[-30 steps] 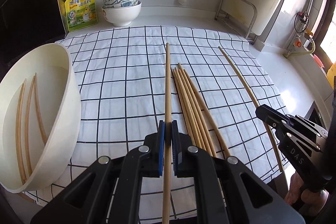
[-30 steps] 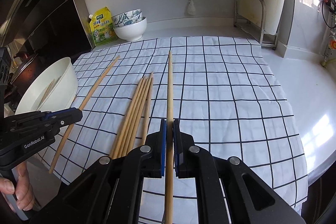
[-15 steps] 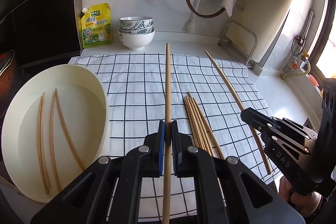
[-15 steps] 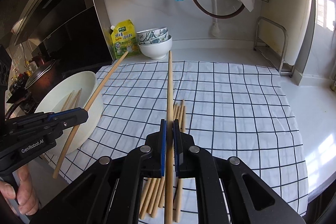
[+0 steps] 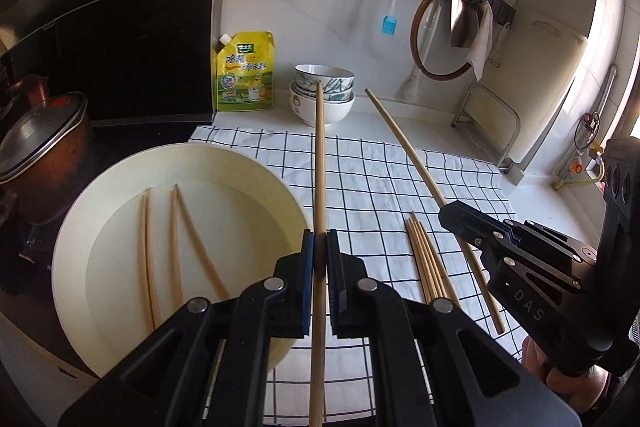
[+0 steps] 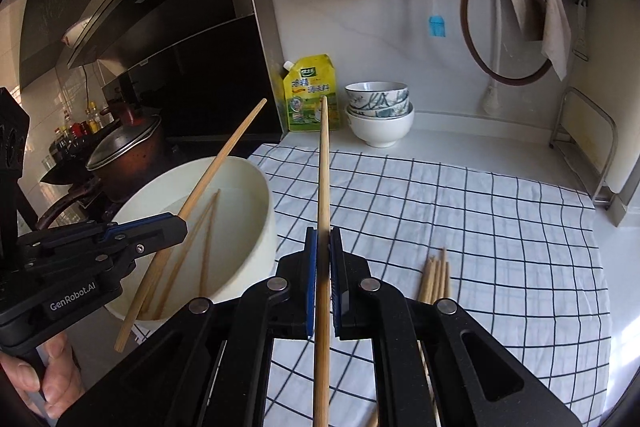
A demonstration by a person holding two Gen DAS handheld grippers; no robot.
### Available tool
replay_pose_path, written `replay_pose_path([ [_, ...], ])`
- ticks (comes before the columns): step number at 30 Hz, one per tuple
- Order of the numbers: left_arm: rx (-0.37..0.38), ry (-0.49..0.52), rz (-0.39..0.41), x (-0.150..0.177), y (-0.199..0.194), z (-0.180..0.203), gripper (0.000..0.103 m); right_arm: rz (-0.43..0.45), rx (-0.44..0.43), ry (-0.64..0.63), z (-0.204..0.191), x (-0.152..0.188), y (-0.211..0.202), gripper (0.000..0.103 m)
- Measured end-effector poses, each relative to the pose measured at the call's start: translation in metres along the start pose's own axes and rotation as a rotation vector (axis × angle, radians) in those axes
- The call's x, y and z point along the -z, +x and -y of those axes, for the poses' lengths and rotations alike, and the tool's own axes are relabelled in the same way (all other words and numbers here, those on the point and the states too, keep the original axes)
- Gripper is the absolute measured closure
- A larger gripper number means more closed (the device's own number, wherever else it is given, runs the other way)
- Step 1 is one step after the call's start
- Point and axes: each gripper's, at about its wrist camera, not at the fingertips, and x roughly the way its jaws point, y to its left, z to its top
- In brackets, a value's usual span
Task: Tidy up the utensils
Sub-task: 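Lift both held chopsticks and carry them over the cream basin, then open the right tool releasing its chopstick while the left tool releases its own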
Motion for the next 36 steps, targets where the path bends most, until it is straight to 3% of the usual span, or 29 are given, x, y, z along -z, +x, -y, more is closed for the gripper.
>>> replay_pose_path([
  [8, -0.070, -0.059, 0.031, -0.004, -0.010, -0.050, 0.096, -0.024, -0.088, -0.048, -0.042, -0.013, 0.029, 0.097],
  [22, -0.141, -0.169, -0.020, 0.006, 0.022, -0.129, 0.096, -0.127, -0.169, -0.108, -0.109, -0.023, 0.093, 0.097],
  [36, -0.156, -0.209, -0.109, 0.023, 0.054, -0.156, 0.096, -0.289, -0.158, -0.078, -0.116, -0.011, 0.147, 0.097],
])
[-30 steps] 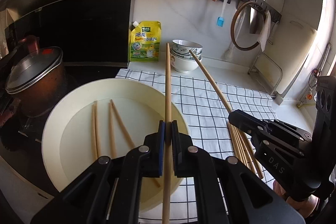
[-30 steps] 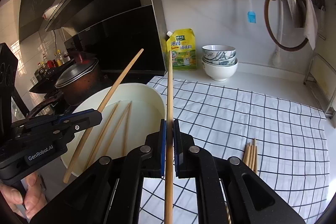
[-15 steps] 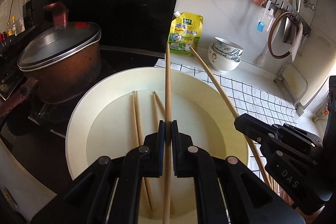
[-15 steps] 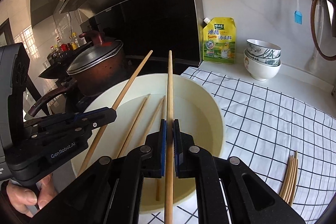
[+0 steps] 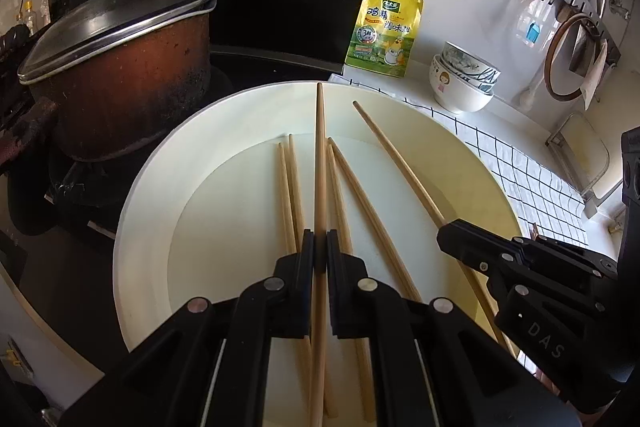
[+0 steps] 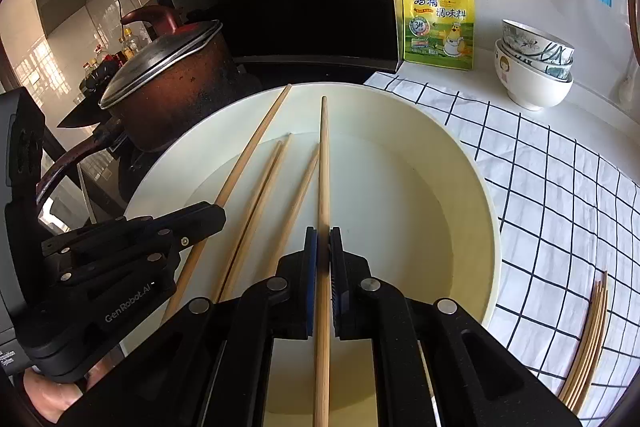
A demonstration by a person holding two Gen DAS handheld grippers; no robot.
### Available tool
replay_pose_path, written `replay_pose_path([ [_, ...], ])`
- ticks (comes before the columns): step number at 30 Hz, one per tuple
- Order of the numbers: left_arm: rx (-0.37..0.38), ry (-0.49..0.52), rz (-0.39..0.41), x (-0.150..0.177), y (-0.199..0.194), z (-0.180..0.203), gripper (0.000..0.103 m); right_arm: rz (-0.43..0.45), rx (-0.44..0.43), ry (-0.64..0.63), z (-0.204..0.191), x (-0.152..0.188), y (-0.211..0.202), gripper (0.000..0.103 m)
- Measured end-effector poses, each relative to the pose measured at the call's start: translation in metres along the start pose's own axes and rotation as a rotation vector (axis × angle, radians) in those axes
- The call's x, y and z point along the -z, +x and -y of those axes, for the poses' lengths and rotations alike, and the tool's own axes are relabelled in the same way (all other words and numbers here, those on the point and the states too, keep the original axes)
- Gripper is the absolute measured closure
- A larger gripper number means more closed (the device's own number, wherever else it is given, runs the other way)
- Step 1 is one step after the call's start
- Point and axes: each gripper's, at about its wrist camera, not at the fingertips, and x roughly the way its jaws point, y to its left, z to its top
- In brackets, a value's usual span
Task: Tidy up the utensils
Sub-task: 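Open the right tool releasing its chopstick while the left tool releases its own, then withdraw both open tools from the basin toward the chopstick bundle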
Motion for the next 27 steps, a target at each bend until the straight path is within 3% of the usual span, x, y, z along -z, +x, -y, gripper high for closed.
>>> replay_pose_path([
  [4, -0.023, -0.006, -0.010, 0.003, 0.001, -0.001, 0.096, -0.011, 0.003, 0.008, 0.003, 0.002, 0.003, 0.097],
  [6, -0.036, -0.017, -0.007, 0.004, 0.000, -0.003, 0.090, -0.003, 0.003, 0.014, 0.004, 0.004, 0.001, 0.094],
  [8, -0.047, -0.025, 0.002, 0.005, -0.002, -0.005, 0.073, 0.010, 0.001, 0.020, 0.005, 0.005, -0.003, 0.093],
  [11, -0.060, -0.037, 0.023, 0.006, -0.009, -0.008, 0.058, 0.025, 0.000, 0.026, 0.008, 0.006, -0.009, 0.093],
  [27, -0.070, -0.013, 0.062, 0.020, -0.036, 0.010, 0.055, 0.095, 0.000, 0.050, 0.017, 0.029, -0.050, 0.087],
])
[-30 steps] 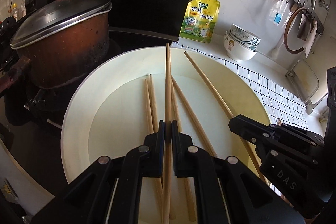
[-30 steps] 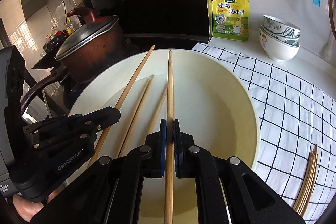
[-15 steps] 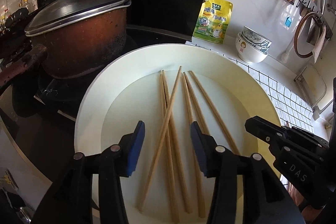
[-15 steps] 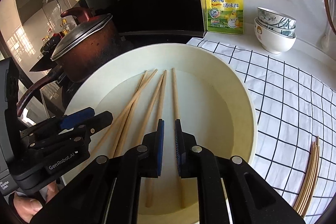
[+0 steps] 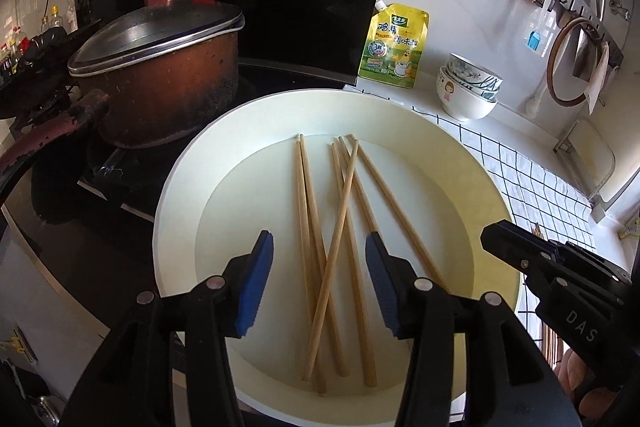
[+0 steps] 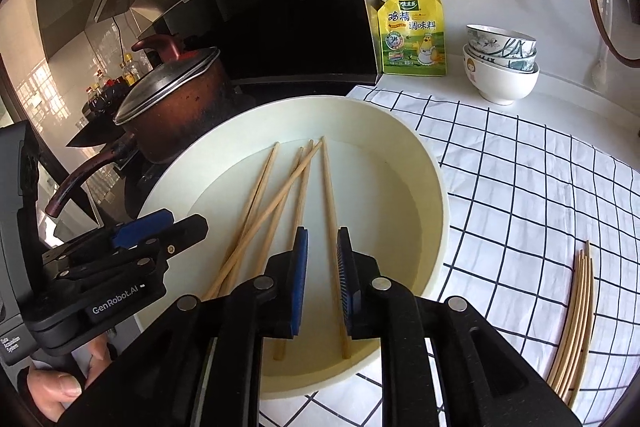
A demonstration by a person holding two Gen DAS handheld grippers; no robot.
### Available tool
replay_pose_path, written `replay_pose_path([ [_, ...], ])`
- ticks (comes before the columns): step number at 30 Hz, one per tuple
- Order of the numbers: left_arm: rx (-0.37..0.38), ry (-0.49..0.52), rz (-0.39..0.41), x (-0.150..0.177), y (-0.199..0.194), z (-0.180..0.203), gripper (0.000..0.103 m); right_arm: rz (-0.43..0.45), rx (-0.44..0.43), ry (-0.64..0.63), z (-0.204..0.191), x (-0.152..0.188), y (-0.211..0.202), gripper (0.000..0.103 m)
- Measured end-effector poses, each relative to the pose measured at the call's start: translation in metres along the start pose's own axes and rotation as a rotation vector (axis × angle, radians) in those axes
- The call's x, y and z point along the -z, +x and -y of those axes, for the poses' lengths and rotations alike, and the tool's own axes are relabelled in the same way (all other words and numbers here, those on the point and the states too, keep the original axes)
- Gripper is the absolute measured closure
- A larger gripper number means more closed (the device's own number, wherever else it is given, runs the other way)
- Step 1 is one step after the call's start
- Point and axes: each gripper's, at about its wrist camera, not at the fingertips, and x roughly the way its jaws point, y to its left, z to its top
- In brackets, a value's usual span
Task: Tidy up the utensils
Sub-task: 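Withdraw both open tools from the basin toward the chopstick bundle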
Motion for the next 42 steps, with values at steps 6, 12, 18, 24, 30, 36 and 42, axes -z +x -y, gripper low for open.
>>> replay_pose_path([
  [6, 0.025, 0.015, 0.008, 0.004, -0.006, 0.015, 0.054, 0.023, 0.020, 0.022, 0.013, 0.010, -0.020, 0.086],
  [12, 0.057, 0.045, 0.006, 0.009, -0.009, 0.039, 0.053, 0.052, 0.044, 0.054, 0.032, 0.019, -0.042, 0.085],
  [18, 0.090, 0.085, 0.009, 0.012, -0.012, 0.066, 0.053, 0.081, 0.071, 0.095, 0.056, 0.029, -0.064, 0.082],
  [24, 0.120, 0.117, 0.005, 0.016, -0.015, 0.092, 0.051, 0.098, 0.100, 0.134, 0.079, 0.044, -0.082, 0.081],
  [30, 0.146, 0.155, 0.004, 0.022, -0.019, 0.118, 0.051, 0.114, 0.124, 0.174, 0.104, 0.058, -0.098, 0.081],
  [36, 0.169, 0.193, -0.006, 0.030, -0.019, 0.143, 0.051, 0.119, 0.154, 0.203, 0.125, 0.069, -0.110, 0.080],
  [42, 0.186, 0.216, -0.005, 0.038, -0.020, 0.164, 0.051, 0.114, 0.171, 0.229, 0.143, 0.083, -0.118, 0.079],
])
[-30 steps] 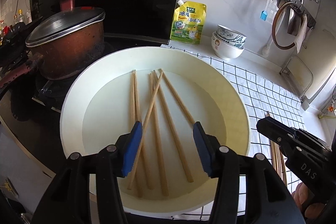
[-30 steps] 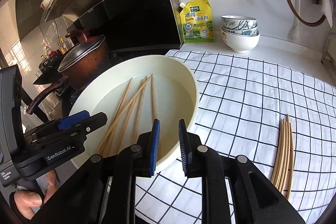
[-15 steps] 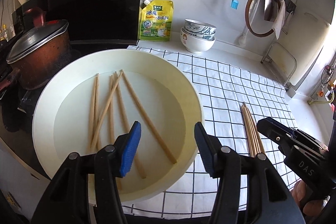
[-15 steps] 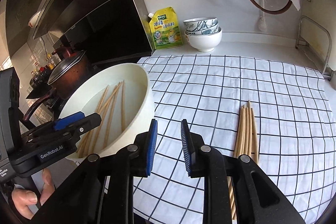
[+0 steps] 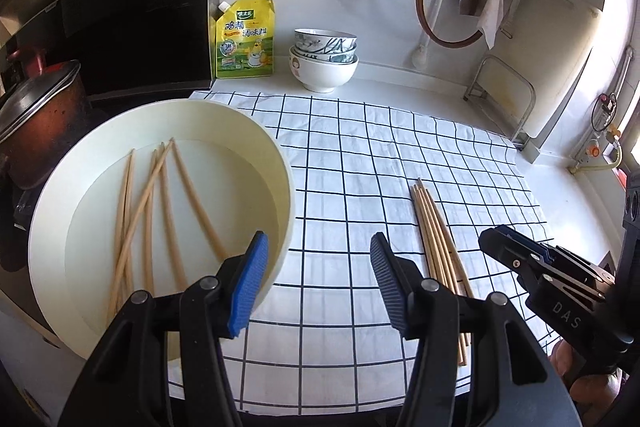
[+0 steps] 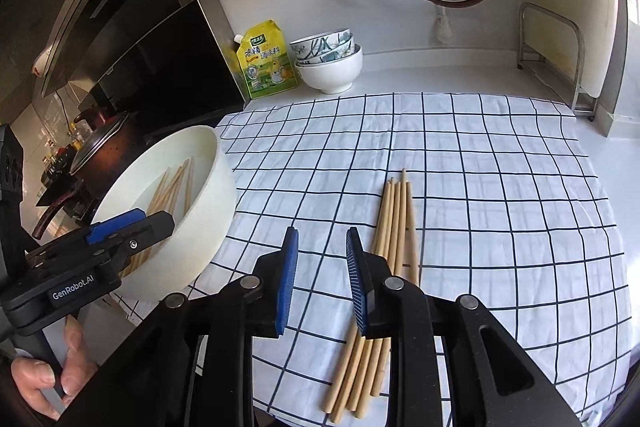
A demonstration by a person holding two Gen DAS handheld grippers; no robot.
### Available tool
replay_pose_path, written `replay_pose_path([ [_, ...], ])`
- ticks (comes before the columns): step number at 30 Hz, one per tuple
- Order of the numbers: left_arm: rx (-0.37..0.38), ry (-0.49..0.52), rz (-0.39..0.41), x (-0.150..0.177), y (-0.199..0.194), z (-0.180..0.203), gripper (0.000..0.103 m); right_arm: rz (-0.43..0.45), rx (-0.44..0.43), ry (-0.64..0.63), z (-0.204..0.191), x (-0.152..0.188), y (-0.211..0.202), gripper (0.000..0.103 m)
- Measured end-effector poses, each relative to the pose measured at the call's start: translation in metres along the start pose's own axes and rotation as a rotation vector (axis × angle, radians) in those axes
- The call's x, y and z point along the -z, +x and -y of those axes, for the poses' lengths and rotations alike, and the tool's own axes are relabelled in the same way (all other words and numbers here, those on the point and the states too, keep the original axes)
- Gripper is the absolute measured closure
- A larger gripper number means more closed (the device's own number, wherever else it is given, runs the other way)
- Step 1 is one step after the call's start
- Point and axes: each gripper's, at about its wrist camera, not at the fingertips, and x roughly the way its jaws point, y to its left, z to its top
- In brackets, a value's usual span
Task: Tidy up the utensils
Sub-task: 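Withdraw both open tools from the basin toward the chopstick bundle, then lower both open tools onto the chopstick bundle and spread the chopsticks apart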
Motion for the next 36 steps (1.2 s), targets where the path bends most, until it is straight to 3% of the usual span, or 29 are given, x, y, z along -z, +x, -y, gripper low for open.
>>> replay_pose_path([
  [18, 0.040, 0.050, -0.053, 0.013, 0.020, 0.049, 0.049, -0.040, 0.060, 0.044, 0.054, 0.025, -0.004, 0.078],
  [24, 0.044, 0.064, -0.089, 0.022, 0.033, 0.062, 0.045, -0.062, 0.081, 0.052, 0.067, 0.038, 0.000, 0.072],
  [36, 0.027, 0.060, -0.135, 0.038, 0.055, 0.067, 0.039, -0.101, 0.118, -0.032, 0.059, 0.050, 0.016, 0.067],
])
